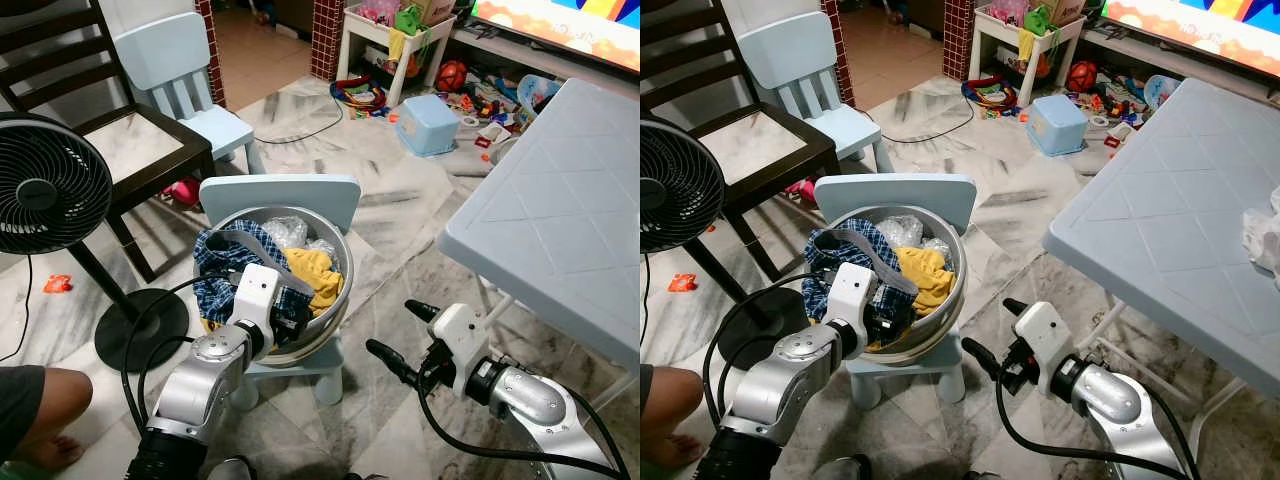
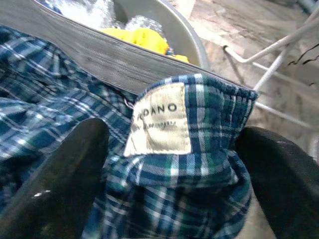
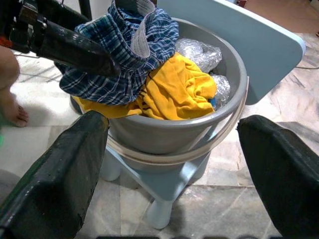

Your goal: Hang hanger

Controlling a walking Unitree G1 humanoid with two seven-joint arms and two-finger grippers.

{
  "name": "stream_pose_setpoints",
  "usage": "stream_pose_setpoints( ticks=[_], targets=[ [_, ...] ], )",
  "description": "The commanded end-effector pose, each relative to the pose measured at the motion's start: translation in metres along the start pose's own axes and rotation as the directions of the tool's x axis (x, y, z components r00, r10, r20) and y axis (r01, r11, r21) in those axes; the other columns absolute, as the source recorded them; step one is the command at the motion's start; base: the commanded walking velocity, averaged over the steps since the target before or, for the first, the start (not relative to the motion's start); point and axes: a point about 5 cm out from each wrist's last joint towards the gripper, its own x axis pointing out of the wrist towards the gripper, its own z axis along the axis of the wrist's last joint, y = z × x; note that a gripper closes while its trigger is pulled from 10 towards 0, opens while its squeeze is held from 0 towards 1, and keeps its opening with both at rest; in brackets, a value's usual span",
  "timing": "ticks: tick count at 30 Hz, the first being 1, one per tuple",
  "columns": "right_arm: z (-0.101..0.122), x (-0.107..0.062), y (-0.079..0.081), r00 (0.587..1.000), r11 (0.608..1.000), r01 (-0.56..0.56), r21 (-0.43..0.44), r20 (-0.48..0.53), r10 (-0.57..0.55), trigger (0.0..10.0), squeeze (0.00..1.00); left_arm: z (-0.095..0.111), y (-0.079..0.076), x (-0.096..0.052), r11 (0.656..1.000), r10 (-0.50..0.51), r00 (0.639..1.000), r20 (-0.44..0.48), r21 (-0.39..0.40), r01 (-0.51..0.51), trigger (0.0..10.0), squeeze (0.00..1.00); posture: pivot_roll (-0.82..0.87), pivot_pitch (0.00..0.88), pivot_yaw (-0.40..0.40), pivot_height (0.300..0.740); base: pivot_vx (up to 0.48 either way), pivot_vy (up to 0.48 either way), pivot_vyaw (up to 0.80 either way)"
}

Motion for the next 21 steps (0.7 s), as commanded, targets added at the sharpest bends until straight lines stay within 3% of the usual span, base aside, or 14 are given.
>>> stream_pose_setpoints(
  ticks=[1, 21],
  targets=[
    [0.003, -0.003, 0.000, 1.000, 1.000, 0.000, -0.017, 0.005, 0.000, 10.0, 0.00, -0.003, -0.003, 0.003, 0.999, -0.020, 1.000, -0.003, -0.045, 0.020, 0.0, 0.00, 0.06, 0.141, -0.042, 0.740, 0.000, 0.000, 0.00],
    [0.001, -0.005, 0.002, 1.000, 1.000, -0.021, -0.014, -0.013, 0.021, 10.0, 0.00, -0.004, -0.001, 0.016, 0.998, -0.024, 1.000, 0.006, -0.053, 0.024, 0.0, 0.00, 0.04, 0.136, -0.049, 0.740, 0.000, 0.000, 0.00]
  ],
)
